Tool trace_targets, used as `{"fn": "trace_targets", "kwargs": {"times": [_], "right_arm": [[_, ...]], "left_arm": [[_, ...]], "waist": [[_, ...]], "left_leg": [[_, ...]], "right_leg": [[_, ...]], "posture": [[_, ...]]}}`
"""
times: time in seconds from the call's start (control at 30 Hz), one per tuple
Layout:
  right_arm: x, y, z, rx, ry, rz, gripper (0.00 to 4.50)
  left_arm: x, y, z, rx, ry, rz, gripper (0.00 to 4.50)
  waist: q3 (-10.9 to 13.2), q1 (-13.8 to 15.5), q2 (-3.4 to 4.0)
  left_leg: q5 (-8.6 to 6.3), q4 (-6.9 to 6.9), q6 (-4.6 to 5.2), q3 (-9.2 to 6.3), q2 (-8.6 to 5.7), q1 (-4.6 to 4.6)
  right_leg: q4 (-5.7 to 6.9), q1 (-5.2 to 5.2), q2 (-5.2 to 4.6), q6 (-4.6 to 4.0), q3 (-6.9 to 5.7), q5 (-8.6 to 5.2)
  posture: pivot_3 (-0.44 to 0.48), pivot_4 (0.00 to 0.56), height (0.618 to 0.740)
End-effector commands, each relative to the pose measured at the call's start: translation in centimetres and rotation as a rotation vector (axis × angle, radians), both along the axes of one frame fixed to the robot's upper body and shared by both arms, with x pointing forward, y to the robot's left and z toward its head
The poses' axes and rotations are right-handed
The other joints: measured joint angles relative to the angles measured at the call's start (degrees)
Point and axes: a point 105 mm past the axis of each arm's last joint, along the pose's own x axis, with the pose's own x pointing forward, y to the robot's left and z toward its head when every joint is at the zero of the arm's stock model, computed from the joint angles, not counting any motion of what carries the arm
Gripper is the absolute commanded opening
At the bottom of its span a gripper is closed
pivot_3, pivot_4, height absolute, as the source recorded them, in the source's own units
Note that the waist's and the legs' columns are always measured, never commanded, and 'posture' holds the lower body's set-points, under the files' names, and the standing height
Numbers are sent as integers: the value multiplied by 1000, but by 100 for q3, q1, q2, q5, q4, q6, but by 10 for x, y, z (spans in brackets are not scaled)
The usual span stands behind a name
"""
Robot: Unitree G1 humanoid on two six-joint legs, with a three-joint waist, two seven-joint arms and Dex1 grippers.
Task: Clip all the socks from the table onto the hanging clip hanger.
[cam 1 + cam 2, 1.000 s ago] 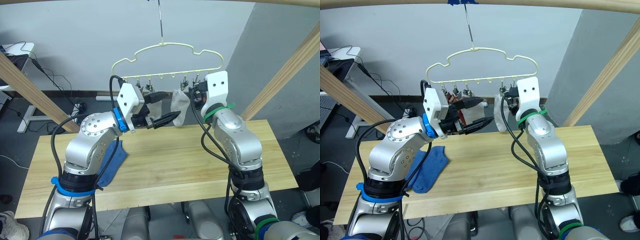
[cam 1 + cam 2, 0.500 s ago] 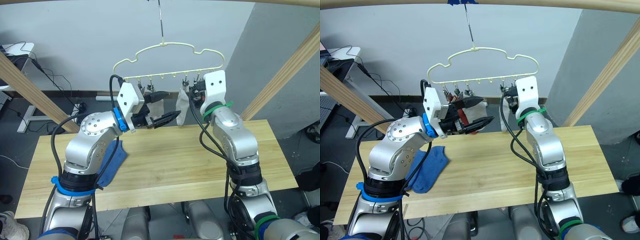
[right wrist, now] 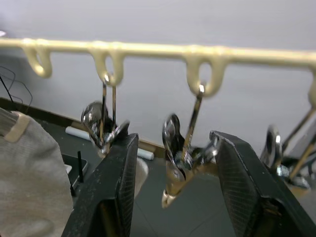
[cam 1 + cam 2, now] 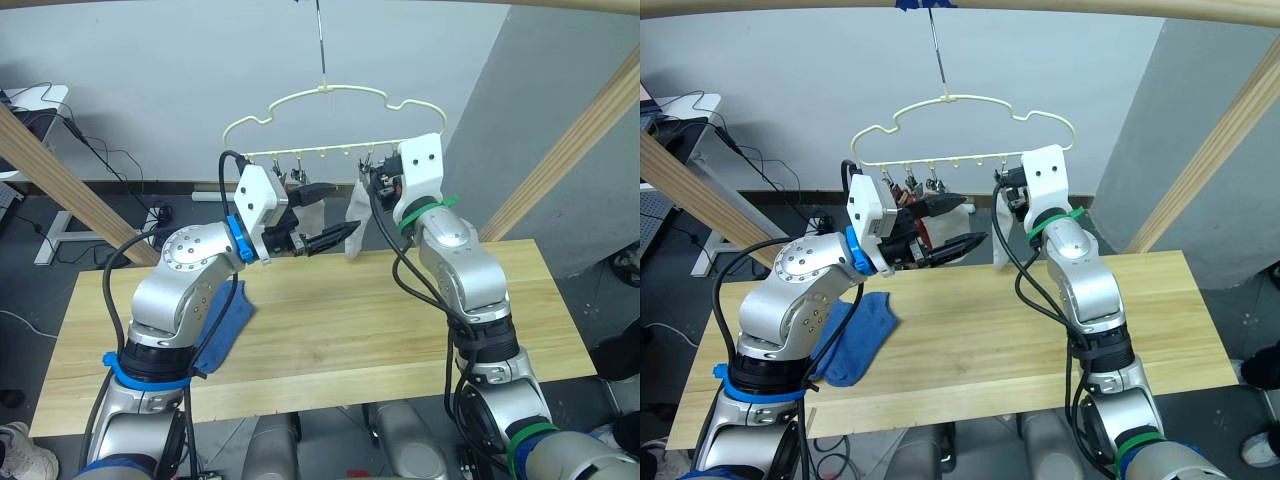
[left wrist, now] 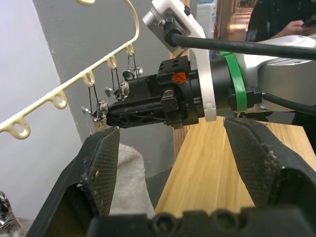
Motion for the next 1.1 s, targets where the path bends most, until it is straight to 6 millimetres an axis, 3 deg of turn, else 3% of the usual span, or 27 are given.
{"fn": "trace_targets", "kwargs": {"times": [0.03,0.77,1.1], "right_arm": [[-4,6,14,5,-57,24,2406],[-4,22,17,106,-38,86,2406],[-3,12,16,108,-46,17,2406]], "left_arm": [[-3,0,13,-18,-51,-3,3711],[-4,0,10,-11,-48,0,3711],[-3,-1,9,-10,-46,-4,3711]], "waist": [[0,0,0],[0,1,0],[0,1,0]], "left_leg": [[0,0,0,0,0,0],[0,0,0,0,0,0],[0,0,0,0,0,0]], "right_leg": [[0,0,0,0,0,0],[1,0,0,0,0,0],[1,0,0,0,0,0]], "posture": [[-199,240,740],[-193,242,740],[-198,245,740]]}}
